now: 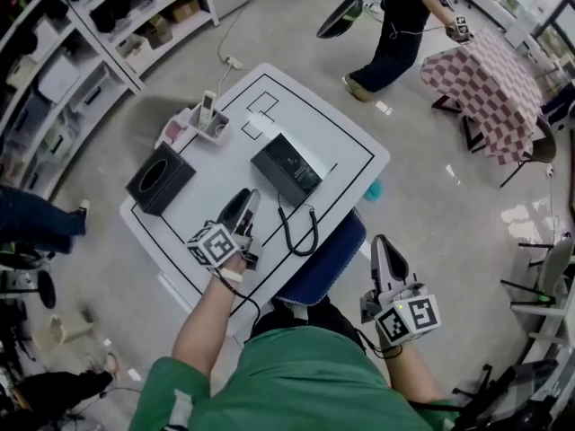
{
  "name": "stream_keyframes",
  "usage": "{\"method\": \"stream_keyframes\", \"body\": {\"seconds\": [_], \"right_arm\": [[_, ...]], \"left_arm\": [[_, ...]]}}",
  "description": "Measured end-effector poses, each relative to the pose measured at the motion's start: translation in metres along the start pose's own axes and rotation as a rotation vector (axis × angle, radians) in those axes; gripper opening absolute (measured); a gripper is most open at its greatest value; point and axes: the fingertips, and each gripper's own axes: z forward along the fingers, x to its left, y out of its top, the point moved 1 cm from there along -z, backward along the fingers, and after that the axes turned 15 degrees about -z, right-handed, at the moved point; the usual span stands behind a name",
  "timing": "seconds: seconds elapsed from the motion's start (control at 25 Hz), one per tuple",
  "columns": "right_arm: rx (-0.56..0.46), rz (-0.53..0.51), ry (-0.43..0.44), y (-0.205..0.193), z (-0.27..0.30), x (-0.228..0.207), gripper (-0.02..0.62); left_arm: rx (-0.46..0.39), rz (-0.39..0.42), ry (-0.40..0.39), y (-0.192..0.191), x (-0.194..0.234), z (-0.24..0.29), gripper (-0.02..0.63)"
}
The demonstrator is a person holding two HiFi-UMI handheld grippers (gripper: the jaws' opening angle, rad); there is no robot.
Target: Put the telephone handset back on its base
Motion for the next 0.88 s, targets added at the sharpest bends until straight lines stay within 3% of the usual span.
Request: {"method": "stream_keyframes", "body": {"seconds": [0.4,0.88], "right_arm": [[-0.069,-0.045,0.02,0.033,-0.026,0.028,0.015],[-0.158,-0.127,0.013,0.08,-0.047,0.053,0.015]], "left_arm": [[-0.042,0.298,-0.145,0.014,-0.117,-0.058,0.179],[-0.102,0.512,-0.217,0.025,-0.2,-0.115,0.175]]}}
